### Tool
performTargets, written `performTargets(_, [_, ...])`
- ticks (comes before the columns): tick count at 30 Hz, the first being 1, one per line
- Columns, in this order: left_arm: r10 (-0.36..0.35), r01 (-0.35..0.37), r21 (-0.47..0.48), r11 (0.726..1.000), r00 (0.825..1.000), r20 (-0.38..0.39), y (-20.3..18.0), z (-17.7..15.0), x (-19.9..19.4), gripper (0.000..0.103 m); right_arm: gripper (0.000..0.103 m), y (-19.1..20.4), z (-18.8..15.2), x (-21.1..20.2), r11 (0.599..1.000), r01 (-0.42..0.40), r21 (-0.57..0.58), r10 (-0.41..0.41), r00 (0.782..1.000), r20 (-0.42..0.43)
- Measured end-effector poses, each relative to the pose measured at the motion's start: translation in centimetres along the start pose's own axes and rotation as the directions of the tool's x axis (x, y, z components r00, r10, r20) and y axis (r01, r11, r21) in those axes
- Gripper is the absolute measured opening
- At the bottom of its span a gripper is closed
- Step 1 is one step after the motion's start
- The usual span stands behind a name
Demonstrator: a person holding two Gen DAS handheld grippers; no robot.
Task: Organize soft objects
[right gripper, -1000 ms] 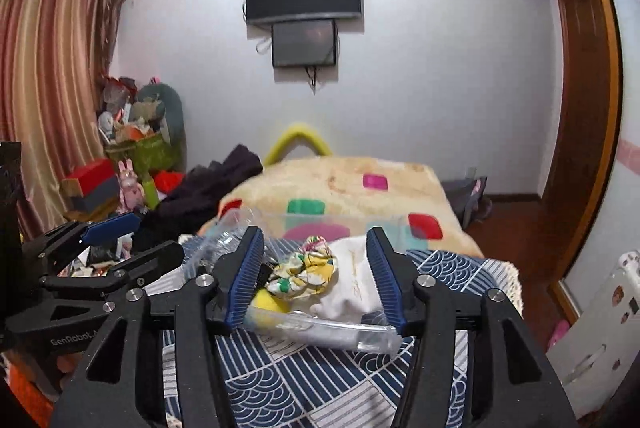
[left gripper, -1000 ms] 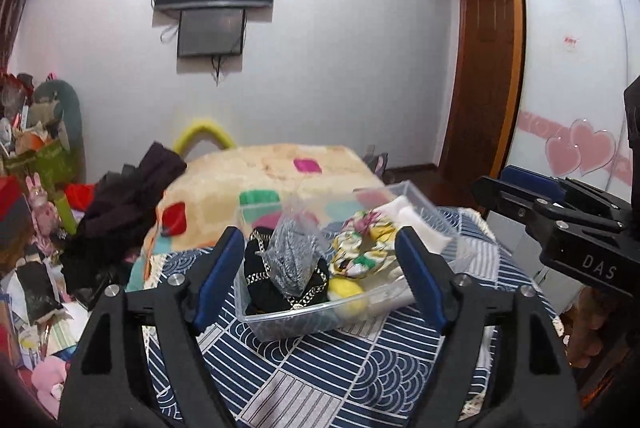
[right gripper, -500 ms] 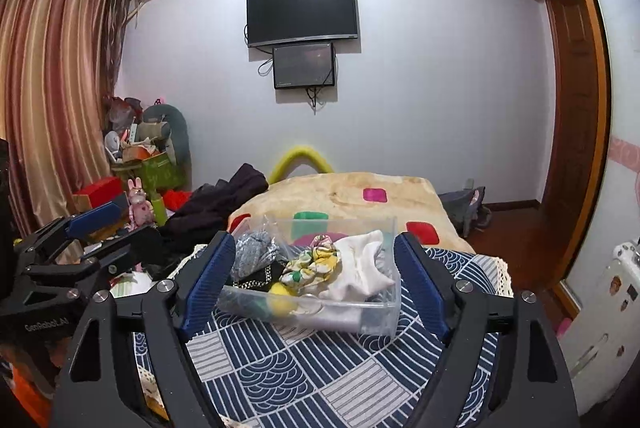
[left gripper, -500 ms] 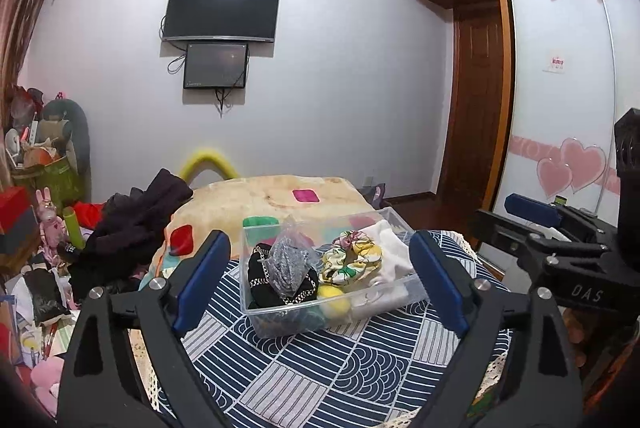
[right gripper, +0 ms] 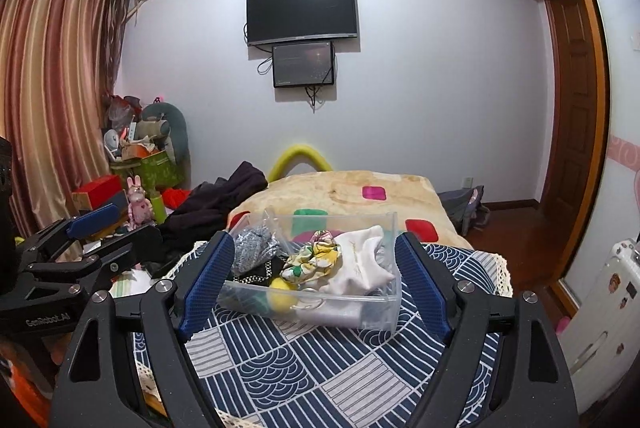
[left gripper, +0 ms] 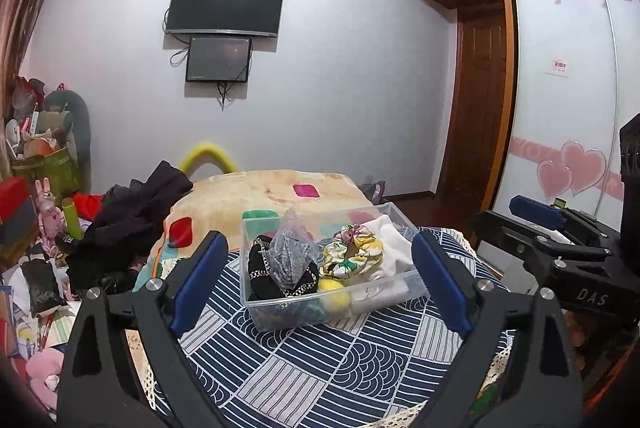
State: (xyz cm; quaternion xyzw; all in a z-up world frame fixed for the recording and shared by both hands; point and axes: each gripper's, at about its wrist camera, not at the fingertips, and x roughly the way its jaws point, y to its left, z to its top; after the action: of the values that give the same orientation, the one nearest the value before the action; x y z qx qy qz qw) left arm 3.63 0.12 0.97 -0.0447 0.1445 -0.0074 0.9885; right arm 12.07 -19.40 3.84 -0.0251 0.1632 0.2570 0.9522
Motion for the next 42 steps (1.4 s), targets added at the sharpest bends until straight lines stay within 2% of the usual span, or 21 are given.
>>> performTargets(29, [0.0, 0.0, -0.007, 1.0, 1.0, 0.017, -0.5, 0.0, -0.4, 0.097, 0.081, 0.3, 0.1, -1.1, 1.0, -0.002, -0.001, 0.002, 1.0, 0.011])
performTargets(42, [-0.022, 0.022, 0.015, 1.0, 1.0, 0.021, -0.9, 0.1, -0.8, 0.097, 0.081, 0.3, 0.0, -1.1, 1.0, -0.002, -0.001, 0.002, 1.0, 0.01])
